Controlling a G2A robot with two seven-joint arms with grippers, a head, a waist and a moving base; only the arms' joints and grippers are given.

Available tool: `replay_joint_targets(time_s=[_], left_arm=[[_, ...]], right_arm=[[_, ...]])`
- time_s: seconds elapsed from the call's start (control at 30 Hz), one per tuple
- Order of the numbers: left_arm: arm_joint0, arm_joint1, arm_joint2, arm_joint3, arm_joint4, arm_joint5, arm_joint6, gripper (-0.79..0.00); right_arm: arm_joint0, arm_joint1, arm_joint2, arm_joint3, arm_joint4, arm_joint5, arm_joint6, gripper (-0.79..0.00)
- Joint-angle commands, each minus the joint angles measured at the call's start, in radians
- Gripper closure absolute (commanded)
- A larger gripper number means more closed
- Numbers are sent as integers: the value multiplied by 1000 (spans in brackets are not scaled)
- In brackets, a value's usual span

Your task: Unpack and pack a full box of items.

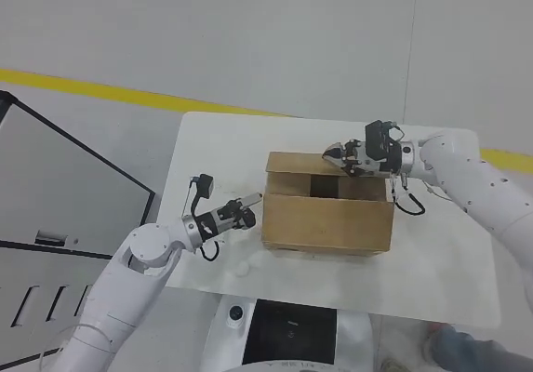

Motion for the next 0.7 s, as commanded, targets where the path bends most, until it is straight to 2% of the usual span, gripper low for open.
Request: replay_joint_targets(time_s=[0.0,0.03,0.27,0.3,0.33,0.37,0.4,0.43,0.47,0.5,0.57,0.6,0.63,0.67], left_arm=[[-2,0,-15,-21,-35,-22,-3,-785],[-2,0,-15,-21,-35,-22,-3,-785],[-2,0,-15,-21,-35,-22,-3,-785],[-2,0,-15,-21,-35,-22,-3,-785],[-2,0,-15,-21,-35,-22,-3,-785],[-2,0,-15,-21,-35,-22,-3,-785],[-2,0,-15,-21,-35,-22,-3,-785],[-2,0,-15,-21,-35,-22,-3,-785],[0,0,-13,-24,-34,-22,3,-785],[1,0,-12,-29,-33,-22,-4,-785],[1,2,-26,-39,-39,-34,-7,-785],[5,2,-37,-44,-62,-47,-4,-785],[6,2,-41,-45,-69,-52,-3,-785],[6,2,-41,-45,-69,-52,-3,-785]], right_arm=[[0,0,0,0,1,0,0,-175],[0,0,0,0,1,0,0,-369],[0,0,0,0,1,0,0,-369],[-8,0,0,-6,-1,0,10,-785],[-26,-1,0,-29,7,0,45,-785],[-44,4,0,-25,22,0,60,-628],[-60,11,0,-44,38,0,53,-434],[-92,24,0,-48,49,0,42,-345],[-158,54,0,-55,33,0,0,-305],[-193,90,0,-106,46,0,0,-299],[-256,188,0,-205,89,0,-1,-357],[-291,245,0,-250,114,0,-1,-329],[-303,265,0,-266,120,0,-1,-302],[-303,265,0,-266,120,0,-1,-283]])
